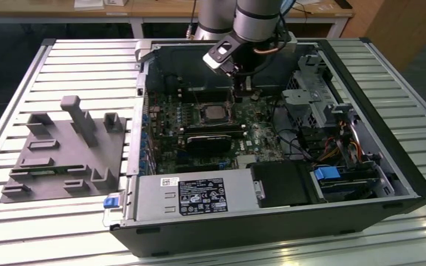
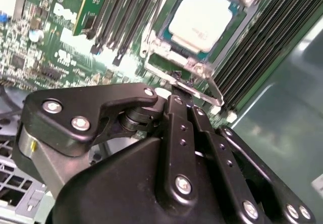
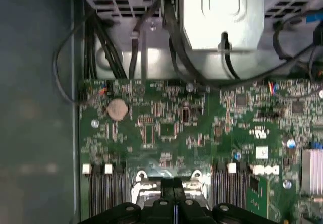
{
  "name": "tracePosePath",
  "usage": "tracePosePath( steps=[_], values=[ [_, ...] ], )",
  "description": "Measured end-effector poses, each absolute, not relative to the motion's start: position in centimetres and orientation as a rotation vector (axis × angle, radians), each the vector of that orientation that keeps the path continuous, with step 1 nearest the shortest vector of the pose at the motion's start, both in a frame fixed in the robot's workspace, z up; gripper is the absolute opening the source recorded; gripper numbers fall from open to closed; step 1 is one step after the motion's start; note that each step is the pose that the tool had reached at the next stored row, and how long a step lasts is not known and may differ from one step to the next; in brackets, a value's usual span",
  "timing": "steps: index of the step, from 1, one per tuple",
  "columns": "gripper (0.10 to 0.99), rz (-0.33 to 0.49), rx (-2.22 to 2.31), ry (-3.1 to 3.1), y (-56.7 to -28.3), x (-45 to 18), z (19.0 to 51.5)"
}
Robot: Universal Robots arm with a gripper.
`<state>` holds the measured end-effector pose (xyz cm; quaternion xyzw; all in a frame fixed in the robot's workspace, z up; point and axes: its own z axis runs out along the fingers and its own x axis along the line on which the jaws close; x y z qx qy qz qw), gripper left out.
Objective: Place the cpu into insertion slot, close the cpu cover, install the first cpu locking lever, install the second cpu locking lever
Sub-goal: 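Close the cpu cover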
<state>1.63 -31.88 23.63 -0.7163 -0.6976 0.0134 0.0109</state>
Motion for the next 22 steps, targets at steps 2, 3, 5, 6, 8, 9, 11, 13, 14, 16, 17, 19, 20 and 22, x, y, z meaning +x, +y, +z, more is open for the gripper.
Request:
tracePosePath(
  steps=[2,3,5,6,8,9,11,13,14,16,17,19,20,22],
  values=[
    [0.102,0.042,-2.235,-2.177,-31.9,1.2,23.6],
    [0.102,0.042,-2.235,-2.177,-31.9,1.0,23.6],
    [0.102,0.042,-2.235,-2.177,-31.9,0.7,23.6],
    [0.102,0.042,-2.235,-2.177,-31.9,0.6,23.6],
    [0.102,0.042,-2.235,-2.177,-31.9,0.4,23.6],
    [0.102,0.042,-2.235,-2.177,-31.9,0.3,23.6],
    [0.102,0.039,-2.235,-2.177,-31.9,0.0,23.6],
    [0.102,0.035,-2.236,-2.178,-31.9,-0.4,23.6],
    [0.102,0.032,-2.237,-2.179,-31.9,-0.5,23.6],
    [0.102,0.024,-2.239,-2.181,-31.9,-0.9,23.5],
    [0.102,0.019,-2.241,-2.183,-31.9,-1.0,23.5],
    [0.102,0.009,-2.244,-2.186,-31.9,-1.3,23.4],
    [0.102,0.003,-2.246,-2.188,-31.9,-1.5,23.3],
    [0.102,-0.005,-2.248,-2.190,-31.9,-1.9,23.3]
  ],
)
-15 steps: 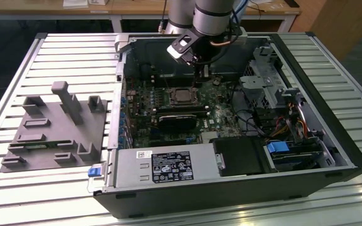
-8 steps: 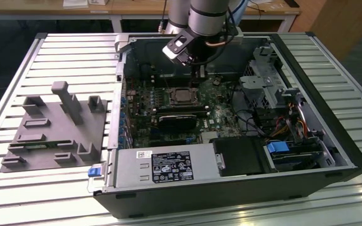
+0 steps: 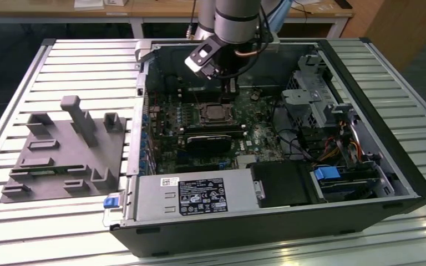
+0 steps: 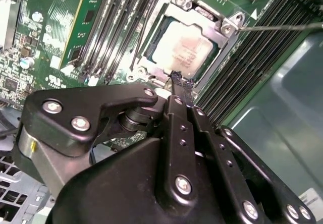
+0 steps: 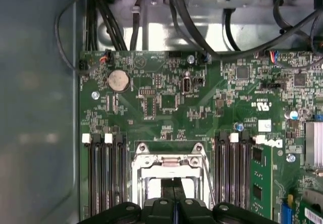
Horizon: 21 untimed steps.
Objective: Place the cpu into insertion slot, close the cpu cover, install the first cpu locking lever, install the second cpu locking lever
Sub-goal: 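Close the cpu cover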
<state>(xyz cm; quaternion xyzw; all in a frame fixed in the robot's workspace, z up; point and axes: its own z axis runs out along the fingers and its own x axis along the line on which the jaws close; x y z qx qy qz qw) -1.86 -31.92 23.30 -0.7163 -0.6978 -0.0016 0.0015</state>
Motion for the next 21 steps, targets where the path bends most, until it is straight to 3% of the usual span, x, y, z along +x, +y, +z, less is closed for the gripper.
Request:
tracePosePath(
  steps=[21],
  values=[
    [0.102,-0.048,-2.261,-2.207,-32.7,-4.0,22.4]
  ],
)
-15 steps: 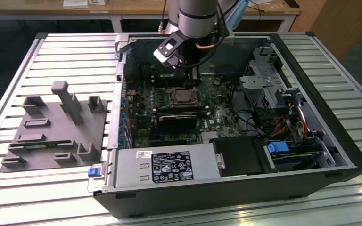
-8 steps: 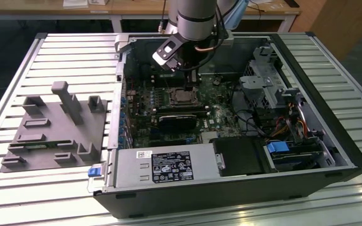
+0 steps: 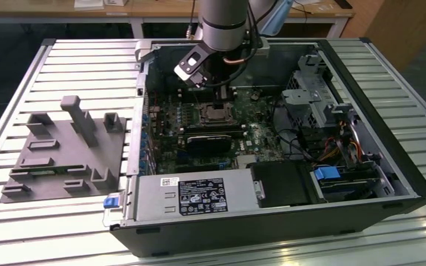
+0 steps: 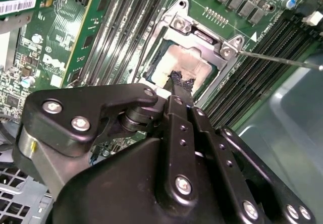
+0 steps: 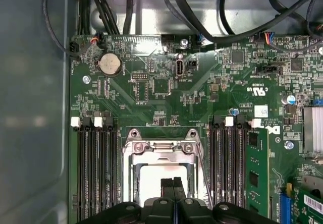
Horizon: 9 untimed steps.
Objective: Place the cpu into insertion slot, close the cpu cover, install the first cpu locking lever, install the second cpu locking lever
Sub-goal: 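Close the cpu cover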
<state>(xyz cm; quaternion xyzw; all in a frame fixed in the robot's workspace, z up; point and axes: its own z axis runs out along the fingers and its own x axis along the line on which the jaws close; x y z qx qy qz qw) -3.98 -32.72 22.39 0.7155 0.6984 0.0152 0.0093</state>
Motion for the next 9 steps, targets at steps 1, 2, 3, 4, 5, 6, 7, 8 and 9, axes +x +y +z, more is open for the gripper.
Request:
tracePosePath(
  steps=[1,2,3,4,5,6,7,8,9],
  values=[
    [0.102,0.048,2.234,2.181,-32.72,-4.02,22.38],
    [0.102,0.048,2.234,2.181,-32.72,-4.01,22.37],
    [0.102,0.049,2.234,2.181,-32.71,-4.01,22.37],
    [0.102,0.049,2.234,2.181,-32.72,-4.01,22.37],
    [0.102,0.049,2.234,2.181,-32.72,-4.01,22.37],
    [0.102,0.049,2.233,2.182,-32.71,-4.01,22.37],
    [0.102,0.049,2.227,2.188,-32.71,-4.01,22.37],
    [0.102,0.049,2.212,2.204,-32.71,-4.02,22.37],
    [0.102,0.049,2.190,2.226,-32.71,-4.02,22.37]
  ],
)
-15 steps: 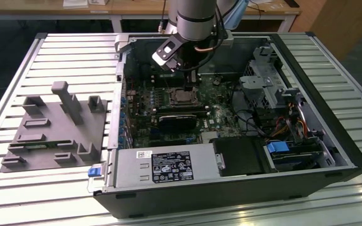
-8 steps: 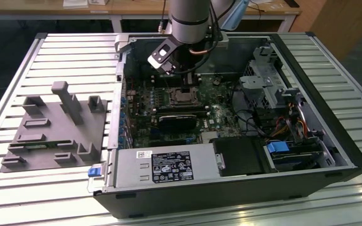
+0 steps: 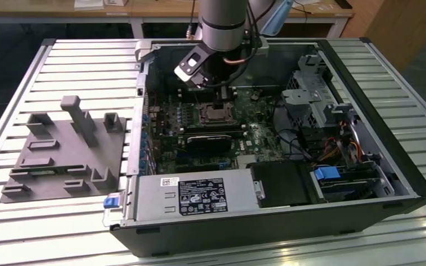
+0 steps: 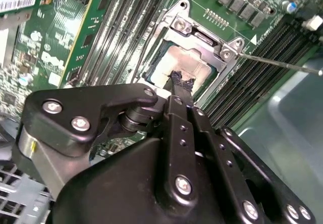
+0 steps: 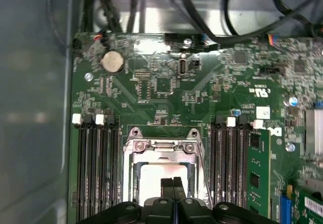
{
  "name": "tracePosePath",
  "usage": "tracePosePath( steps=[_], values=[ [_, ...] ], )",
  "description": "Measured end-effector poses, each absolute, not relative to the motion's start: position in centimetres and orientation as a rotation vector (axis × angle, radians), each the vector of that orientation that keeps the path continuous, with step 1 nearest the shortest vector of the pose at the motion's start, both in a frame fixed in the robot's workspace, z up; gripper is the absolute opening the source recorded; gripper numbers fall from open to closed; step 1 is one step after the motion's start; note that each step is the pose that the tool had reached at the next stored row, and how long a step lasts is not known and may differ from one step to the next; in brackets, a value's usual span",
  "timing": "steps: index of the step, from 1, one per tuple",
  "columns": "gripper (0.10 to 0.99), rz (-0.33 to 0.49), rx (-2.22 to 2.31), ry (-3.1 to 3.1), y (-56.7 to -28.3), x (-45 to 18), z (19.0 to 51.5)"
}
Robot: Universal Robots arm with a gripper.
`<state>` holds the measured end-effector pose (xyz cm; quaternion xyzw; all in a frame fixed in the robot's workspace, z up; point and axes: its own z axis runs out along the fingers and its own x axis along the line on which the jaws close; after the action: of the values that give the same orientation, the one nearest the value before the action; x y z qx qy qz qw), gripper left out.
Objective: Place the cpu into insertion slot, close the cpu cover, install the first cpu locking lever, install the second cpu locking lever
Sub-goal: 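Close the cpu cover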
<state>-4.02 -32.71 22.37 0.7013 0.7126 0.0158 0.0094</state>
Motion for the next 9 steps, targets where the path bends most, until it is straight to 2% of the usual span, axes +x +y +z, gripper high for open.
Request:
tracePosePath(
  steps=[9],
  values=[
    [0.102,0.052,2.003,2.399,-32.71,-4.01,22.35]
  ],
)
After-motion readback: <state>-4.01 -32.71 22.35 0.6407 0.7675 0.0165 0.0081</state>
